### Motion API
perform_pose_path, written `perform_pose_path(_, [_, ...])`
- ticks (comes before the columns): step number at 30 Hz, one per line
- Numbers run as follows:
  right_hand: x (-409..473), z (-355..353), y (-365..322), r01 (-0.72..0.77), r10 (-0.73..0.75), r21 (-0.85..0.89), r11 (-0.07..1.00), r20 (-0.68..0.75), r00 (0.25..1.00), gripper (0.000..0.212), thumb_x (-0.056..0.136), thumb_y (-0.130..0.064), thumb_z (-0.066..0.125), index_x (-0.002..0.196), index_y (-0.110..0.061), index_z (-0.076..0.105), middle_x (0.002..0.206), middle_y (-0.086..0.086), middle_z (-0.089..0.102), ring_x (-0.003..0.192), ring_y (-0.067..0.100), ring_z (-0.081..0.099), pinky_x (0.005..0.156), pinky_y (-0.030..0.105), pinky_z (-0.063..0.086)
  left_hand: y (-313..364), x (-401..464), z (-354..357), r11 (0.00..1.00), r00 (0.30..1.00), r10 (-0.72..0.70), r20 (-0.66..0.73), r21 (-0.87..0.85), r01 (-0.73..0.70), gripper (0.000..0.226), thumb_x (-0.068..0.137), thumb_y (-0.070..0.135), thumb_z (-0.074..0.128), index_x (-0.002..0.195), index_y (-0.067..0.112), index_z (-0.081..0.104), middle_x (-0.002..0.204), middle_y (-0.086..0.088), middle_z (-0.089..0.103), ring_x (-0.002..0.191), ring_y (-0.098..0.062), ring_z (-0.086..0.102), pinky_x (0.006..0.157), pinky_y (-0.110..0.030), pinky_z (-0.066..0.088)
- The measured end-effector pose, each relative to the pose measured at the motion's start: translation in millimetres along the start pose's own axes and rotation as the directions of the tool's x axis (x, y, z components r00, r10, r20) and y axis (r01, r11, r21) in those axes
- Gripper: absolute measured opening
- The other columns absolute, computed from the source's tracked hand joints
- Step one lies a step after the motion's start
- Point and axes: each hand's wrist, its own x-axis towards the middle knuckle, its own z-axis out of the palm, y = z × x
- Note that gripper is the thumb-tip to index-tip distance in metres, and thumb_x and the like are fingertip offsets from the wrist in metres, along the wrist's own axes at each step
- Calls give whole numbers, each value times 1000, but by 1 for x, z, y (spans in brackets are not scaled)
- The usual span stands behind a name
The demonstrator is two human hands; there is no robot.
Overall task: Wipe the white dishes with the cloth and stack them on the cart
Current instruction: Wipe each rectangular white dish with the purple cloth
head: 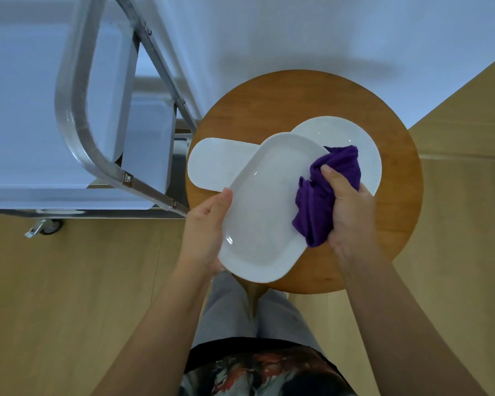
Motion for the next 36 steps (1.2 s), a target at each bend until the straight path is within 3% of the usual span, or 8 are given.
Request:
perform_pose_path(7, [-27,6,33,-176,172,66,982,69,983,15,79,-25,72,91,-25,63,72,-7,72,66,13,70,53,28,54,5,0,24,991,982,77,-172,-94,-94,31,94,40,51,71,45,71,75,19,71,70,-2,69,55,-26,57])
perform_pose_path(13, [-40,2,46,-184,166,120,976,146,975,15,74,-29,72,88,-25,67,78,-1,71,70,17,70,61,31,54,10,8,35,976,955,125,-270,-138,-167,30,92,42,54,68,42,72,77,17,72,76,-7,70,60,-28,59])
perform_pose_path(18, [-54,-12,40,-70,127,-302,951,171,977,22,70,-39,73,85,-25,64,75,-6,70,74,15,69,64,30,56,8,10,19,983,961,41,-272,-160,-87,21,93,38,55,81,32,71,80,11,74,71,-8,71,53,-24,55])
perform_pose_path(21, [-50,-29,18,320,-291,-629,708,153,945,15,75,-39,67,81,-31,56,67,-16,64,71,-3,62,57,13,49,8,10,3,992,965,69,-252,-82,-92,25,95,37,53,81,33,73,83,13,74,76,-8,71,55,-22,55])
perform_pose_path(24, [-27,-27,-17,669,-562,-612,422,402,723,30,76,-27,63,104,-31,51,75,-25,57,78,-11,57,59,3,44,9,5,2,995,980,96,-173,24,-93,35,96,37,50,69,44,73,76,16,71,72,-6,69,57,-23,56])
perform_pose_path(26, [0,-12,-30,740,-488,-636,219,585,648,50,81,-26,63,127,-20,46,110,-9,61,103,1,56,84,16,49,10,1,8,995,990,91,-106,52,-86,31,96,36,50,76,36,74,80,12,72,76,-9,69,60,-26,57])
perform_pose_path(29, [32,10,-30,681,-261,-728,-83,675,690,75,91,-36,53,150,-20,10,157,3,15,144,21,15,116,39,13,12,-2,17,992,991,119,-60,40,-117,22,96,34,50,92,26,70,88,7,73,86,-16,69,66,-27,58])
perform_pose_path(36, [-8,47,18,753,-271,-655,-57,736,620,73,91,-49,22,149,-13,-5,158,7,-4,144,18,-9,111,27,-9,9,-2,30,980,982,158,-99,-105,-168,29,98,27,46,95,15,72,87,-6,72,91,-21,65,78,-29,54])
